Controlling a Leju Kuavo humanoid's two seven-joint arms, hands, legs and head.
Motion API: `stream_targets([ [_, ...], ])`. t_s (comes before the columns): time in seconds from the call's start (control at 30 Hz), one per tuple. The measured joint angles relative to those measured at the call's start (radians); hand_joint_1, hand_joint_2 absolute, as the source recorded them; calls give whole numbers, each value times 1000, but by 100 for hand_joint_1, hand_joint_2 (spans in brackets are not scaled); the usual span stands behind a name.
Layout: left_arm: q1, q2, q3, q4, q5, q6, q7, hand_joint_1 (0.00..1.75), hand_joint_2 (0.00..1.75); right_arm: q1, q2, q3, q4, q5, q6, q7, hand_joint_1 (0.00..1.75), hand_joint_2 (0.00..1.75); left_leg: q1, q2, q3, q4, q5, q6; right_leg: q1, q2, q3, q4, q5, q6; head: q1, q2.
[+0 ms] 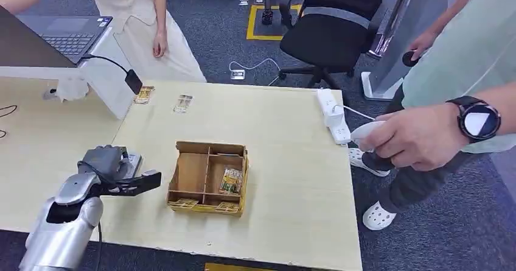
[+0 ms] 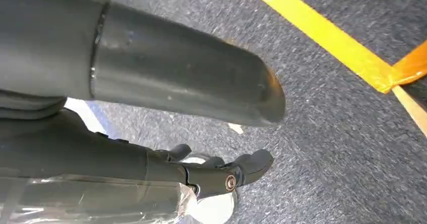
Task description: Pass the card to the sensor for recognition and then transmit it.
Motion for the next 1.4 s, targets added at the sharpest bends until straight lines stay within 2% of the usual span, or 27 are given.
stream_targets([
  [0.67,19,-62,87,-28,-43,-1,-2,175,175,4,4,-23,-13,9,12,-18,0,0,0,-1,0,0,1,0,0,-1,1,0,0,0,0,0],
  [1.13,26,-81,108,-40,-72,-4,-12,175,175,4,4,-23,-19,8,24,-16,0,0,0,-1,0,0,1,0,0,-2,1,0,0,0,0,0],
  [1.4,28,-138,156,-74,-111,65,-61,175,175,5,5,-23,-19,1,27,-13,0,0,0,-2,0,1,0,1,0,-2,1,0,0,0,0,0],
])
